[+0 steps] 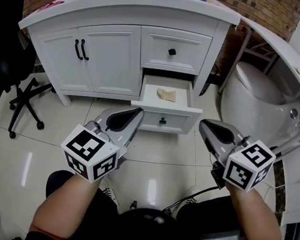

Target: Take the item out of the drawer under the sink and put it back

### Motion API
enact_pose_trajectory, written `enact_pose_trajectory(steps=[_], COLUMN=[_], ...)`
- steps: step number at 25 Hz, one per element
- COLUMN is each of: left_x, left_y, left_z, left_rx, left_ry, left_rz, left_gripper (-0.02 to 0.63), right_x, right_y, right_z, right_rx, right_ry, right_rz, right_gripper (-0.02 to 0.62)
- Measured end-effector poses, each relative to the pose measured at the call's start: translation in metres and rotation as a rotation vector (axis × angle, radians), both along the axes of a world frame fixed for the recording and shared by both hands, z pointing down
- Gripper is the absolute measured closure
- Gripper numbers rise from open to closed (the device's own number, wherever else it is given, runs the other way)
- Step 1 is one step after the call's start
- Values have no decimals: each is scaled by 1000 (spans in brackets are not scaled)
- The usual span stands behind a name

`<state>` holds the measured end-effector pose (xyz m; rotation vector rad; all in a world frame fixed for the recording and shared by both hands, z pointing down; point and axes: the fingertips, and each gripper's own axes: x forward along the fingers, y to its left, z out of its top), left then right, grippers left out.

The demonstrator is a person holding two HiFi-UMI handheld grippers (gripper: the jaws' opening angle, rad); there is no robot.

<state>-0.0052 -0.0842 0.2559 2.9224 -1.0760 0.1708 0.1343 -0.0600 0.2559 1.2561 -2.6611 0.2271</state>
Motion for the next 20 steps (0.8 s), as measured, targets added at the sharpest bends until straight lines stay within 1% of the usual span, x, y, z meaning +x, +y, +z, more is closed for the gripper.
enact_pose_trajectory(steps=[4,12,20], left_x=[4,7,7], left_y=[1,-1,-1], left_z=[2,2,2], left_rx=[-13,-10,-15], left_ry=[8,8,11], left_rz=[10,13,11], left_gripper=[601,601,601], right_x=[0,2,-1], right_y=[3,1,1], right_z=[1,8,9], right_rx=[-7,-34,-40], right_ry=[2,-4,3], right_rz=[-2,-4,-19], right_gripper=[588,588,588])
